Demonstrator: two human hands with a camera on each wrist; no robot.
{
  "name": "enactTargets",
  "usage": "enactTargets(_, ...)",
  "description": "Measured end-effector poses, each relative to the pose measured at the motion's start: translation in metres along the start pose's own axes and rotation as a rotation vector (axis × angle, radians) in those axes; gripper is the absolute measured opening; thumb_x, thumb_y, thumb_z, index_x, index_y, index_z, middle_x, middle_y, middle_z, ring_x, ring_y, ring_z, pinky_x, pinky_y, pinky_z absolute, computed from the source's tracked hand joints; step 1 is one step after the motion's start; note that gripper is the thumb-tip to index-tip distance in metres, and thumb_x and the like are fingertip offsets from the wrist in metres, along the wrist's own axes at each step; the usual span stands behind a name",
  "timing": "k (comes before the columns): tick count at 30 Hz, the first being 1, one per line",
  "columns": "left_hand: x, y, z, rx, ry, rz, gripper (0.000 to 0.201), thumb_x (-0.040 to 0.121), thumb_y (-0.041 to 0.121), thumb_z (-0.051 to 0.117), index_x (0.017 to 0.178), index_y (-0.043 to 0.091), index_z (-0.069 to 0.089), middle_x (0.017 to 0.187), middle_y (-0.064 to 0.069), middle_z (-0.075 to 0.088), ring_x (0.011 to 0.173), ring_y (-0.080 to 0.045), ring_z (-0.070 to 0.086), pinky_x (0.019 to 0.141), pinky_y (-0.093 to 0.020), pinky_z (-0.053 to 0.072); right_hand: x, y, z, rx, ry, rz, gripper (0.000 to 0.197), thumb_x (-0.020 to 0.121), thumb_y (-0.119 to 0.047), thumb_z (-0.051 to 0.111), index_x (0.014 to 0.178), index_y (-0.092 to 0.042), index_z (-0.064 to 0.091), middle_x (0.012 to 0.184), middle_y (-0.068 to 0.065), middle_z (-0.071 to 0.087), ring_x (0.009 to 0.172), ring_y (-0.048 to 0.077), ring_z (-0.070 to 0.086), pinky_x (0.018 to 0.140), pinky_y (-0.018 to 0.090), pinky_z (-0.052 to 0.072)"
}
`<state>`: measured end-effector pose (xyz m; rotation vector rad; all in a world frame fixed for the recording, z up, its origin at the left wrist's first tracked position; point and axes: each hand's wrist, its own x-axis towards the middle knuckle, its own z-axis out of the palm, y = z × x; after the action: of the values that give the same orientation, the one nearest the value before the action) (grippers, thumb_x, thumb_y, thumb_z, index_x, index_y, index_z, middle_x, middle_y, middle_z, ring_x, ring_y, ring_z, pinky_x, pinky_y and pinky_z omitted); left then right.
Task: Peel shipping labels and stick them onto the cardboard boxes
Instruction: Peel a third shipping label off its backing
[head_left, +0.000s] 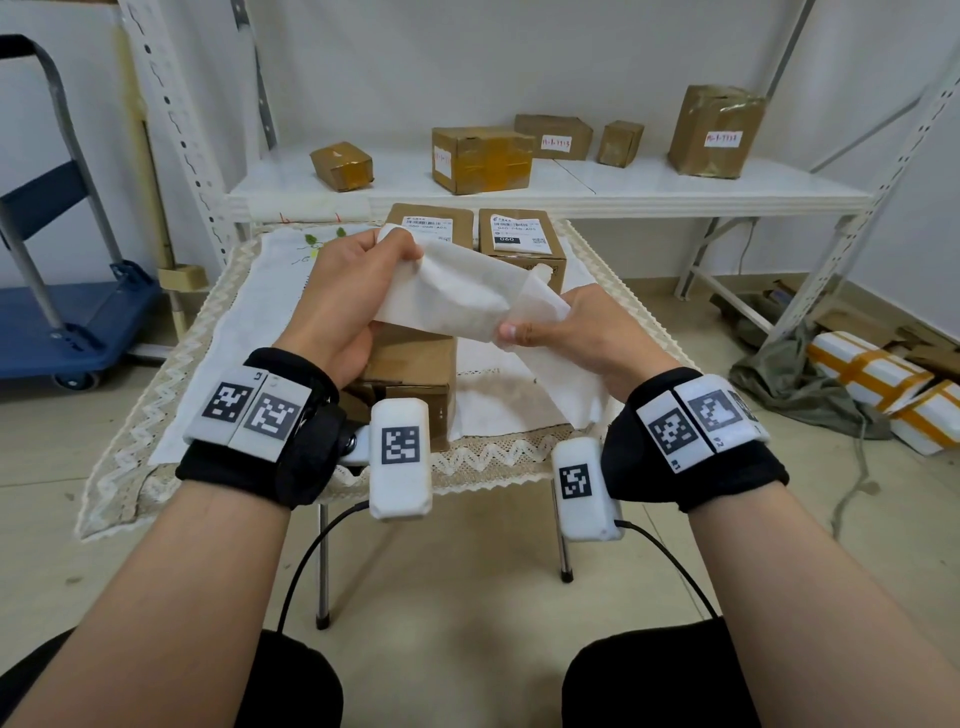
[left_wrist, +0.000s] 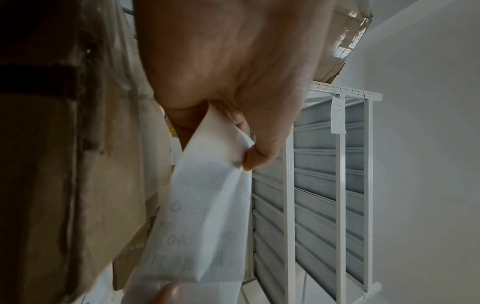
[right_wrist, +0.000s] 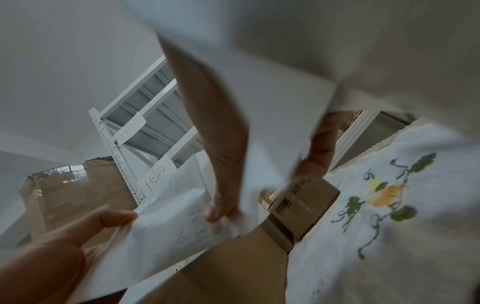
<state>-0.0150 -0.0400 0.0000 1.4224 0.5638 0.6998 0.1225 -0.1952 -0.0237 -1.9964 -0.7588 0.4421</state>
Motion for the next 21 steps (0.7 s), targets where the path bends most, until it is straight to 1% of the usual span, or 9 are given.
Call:
enactTargets(3,0.001,0.003,-0.004,-0.014,0.048,-0.008,0.015,0.093,0.017,0.062,0.079,0.022,0.065,0.068,0.009,0.070,0.066,-0.008,0.064,0.056,-0.022,0.051,-0.008,-0.006,0.000,0.105,-0.003,-0.065,0.034,0.079,-0.036,0.087,0.081,-0.004,0.075,0.072,0.006,0.073,0.058,0.012,0.066,0.053,0.022,0.051)
enactTargets(5,0.001,0.003,-0.007,-0.024,0.069,-0.023,0.013,0.093,0.016,0.062,0.081,0.022,0.065,0.062,0.012,0.070,0.060,-0.005,0.065,0.057,-0.022,0.051,-0.010,-0.011,0.001,0.231,0.017,-0.129,0.033,0.083,-0.035,0.083,0.093,-0.003,0.079,0.084,0.012,0.077,0.066,0.015,0.068,0.059,0.025,0.054)
enactTargets(7,0.001,0.003,-0.008,-0.036,0.080,-0.039,0.012,0.093,0.016,0.062,0.082,0.022,0.065,0.060,0.011,0.070,0.061,-0.007,0.066,0.061,-0.025,0.053,-0.007,-0.012,0.001,0.312,0.082,-0.157,0.029,0.088,-0.034,0.079,0.090,-0.006,0.077,0.079,0.004,0.076,0.065,0.012,0.066,0.061,0.025,0.052)
enactTargets(9,0.002,0.003,-0.008,-0.047,0.090,-0.047,0.011,0.092,0.015,0.063,0.082,0.021,0.065,0.064,0.009,0.071,0.067,-0.010,0.066,0.063,-0.026,0.053,-0.005,-0.013,0.000,0.357,0.122,-0.144,0.021,0.090,-0.030,0.078,0.078,-0.013,0.073,0.070,-0.008,0.072,0.059,0.009,0.062,0.054,0.020,0.049)
enactTargets(11,0.002,0.003,-0.008,-0.053,0.095,-0.047,0.010,0.092,0.015,0.063,0.083,0.020,0.065,0.069,0.007,0.071,0.071,-0.011,0.066,0.063,-0.025,0.053,-0.003,-0.012,0.000,0.391,0.141,-0.133,0.022,0.090,-0.026,0.078,0.072,-0.018,0.070,0.072,-0.005,0.071,0.060,0.011,0.061,0.053,0.020,0.049)
enactTargets(14,0.002,0.002,-0.007,-0.063,0.104,-0.049,0.005,0.092,0.015,0.063,0.089,0.018,0.066,0.082,0.003,0.074,0.078,-0.013,0.068,0.066,-0.026,0.052,-0.001,-0.009,0.001,0.390,0.204,-0.120,0.024,0.092,-0.024,0.077,0.070,-0.018,0.069,0.083,0.000,0.070,0.069,0.015,0.060,0.060,0.024,0.049)
enactTargets(17,0.003,0.004,-0.009,-0.091,0.136,-0.046,0.007,0.093,0.013,0.060,0.090,0.018,0.064,0.080,0.005,0.075,0.071,-0.008,0.069,0.062,-0.024,0.051,0.003,-0.005,-0.002,0.389,0.296,-0.068,0.027,0.094,-0.026,0.074,0.068,-0.020,0.068,0.091,0.003,0.069,0.071,0.018,0.059,0.064,0.029,0.048)
enactTargets(19,0.004,0.006,-0.011,-0.117,0.154,-0.040,0.008,0.094,0.012,0.058,0.089,0.017,0.062,0.080,0.003,0.073,0.068,-0.008,0.069,0.064,-0.025,0.055,0.003,-0.004,-0.006,0.390,0.334,-0.054,0.025,0.093,-0.031,0.075,0.071,-0.020,0.069,0.089,0.004,0.069,0.067,0.016,0.061,0.062,0.026,0.048)
enactTargets(21,0.003,0.007,-0.014,-0.129,0.160,-0.043,0.006,0.095,0.012,0.059,0.091,0.016,0.061,0.090,-0.002,0.073,0.077,-0.014,0.071,0.074,-0.030,0.057,-0.001,-0.005,-0.008,0.409,0.310,-0.068,0.024,0.089,-0.034,0.079,0.076,-0.016,0.070,0.081,0.002,0.070,0.061,0.011,0.061,0.057,0.022,0.047)
